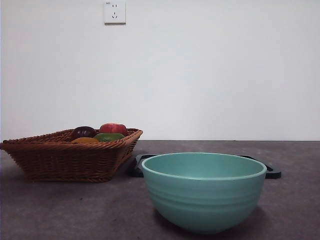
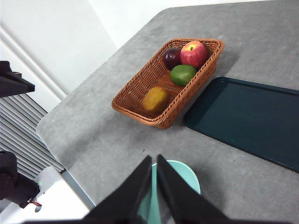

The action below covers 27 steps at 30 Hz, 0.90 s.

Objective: Pick up the wifruite, put it on the bowl, pick up the plate, put it on desk

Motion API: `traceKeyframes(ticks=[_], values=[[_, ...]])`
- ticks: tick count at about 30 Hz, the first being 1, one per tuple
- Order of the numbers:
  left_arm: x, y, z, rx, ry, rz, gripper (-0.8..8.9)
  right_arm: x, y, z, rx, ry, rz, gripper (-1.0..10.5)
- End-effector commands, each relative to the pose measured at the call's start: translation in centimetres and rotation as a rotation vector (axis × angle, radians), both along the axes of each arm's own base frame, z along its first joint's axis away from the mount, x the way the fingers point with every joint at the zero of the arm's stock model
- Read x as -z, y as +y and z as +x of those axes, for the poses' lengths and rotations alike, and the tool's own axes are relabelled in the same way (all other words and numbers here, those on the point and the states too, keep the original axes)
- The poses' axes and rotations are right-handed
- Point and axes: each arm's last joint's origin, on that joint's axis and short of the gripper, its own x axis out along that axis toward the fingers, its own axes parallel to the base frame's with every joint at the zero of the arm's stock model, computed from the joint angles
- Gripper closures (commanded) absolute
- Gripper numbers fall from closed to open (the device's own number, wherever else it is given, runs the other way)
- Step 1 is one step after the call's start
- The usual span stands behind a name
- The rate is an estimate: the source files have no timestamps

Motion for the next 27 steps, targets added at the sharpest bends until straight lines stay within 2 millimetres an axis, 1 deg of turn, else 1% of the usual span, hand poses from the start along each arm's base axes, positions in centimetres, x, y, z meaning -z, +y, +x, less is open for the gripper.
traceKeyframes(ticks=[1,2,3,4,6,7,10,19,22,24,27], values=[[-0.6,0.0,-0.1,0.022,-0.047,0.007,4.44,-0.5,0.0,-0.1,-0.006,-0.034,-0.007,8.3],[-0.6,0.0,-0.1,0.023,-0.050,0.009,3.89,-0.5,0.0,-0.1,-0.003,-0.034,-0.008,7.3],[-0.6,0.0,-0.1,0.025,-0.054,0.011,3.38,-0.5,0.0,0.0,0.004,-0.032,-0.009,5.9],[-0.7,0.0,-0.1,0.026,-0.056,0.011,2.90,-0.5,0.0,0.0,0.016,-0.026,-0.008,4.8],[-0.7,0.0,-0.1,0.026,-0.057,0.011,2.37,-0.5,0.0,0.0,0.027,-0.020,-0.008,3.3],[-0.7,0.0,-0.1,0.026,-0.057,0.011,2.21,-0.5,0.0,0.0,0.027,-0.020,-0.008,3.1],[-0.6,0.0,-0.1,0.027,-0.058,0.013,1.88,-0.5,0.0,0.0,0.026,-0.017,-0.009,3.1],[-0.6,0.0,-0.2,0.026,-0.041,0.014,1.89,-0.3,0.0,-0.2,0.008,0.003,-0.003,3.1],[-0.8,0.0,-0.1,0.026,-0.012,0.027,1.89,-0.3,0.0,-0.2,-0.007,0.013,0.006,3.1],[-1.1,-0.1,0.2,0.012,0.008,0.055,1.89,-0.3,0.0,-0.2,-0.001,0.027,0.017,3.1],[-1.8,0.0,0.9,-0.027,0.035,0.140,1.89,-0.3,0.0,-0.3,0.001,0.036,0.019,3.1]])
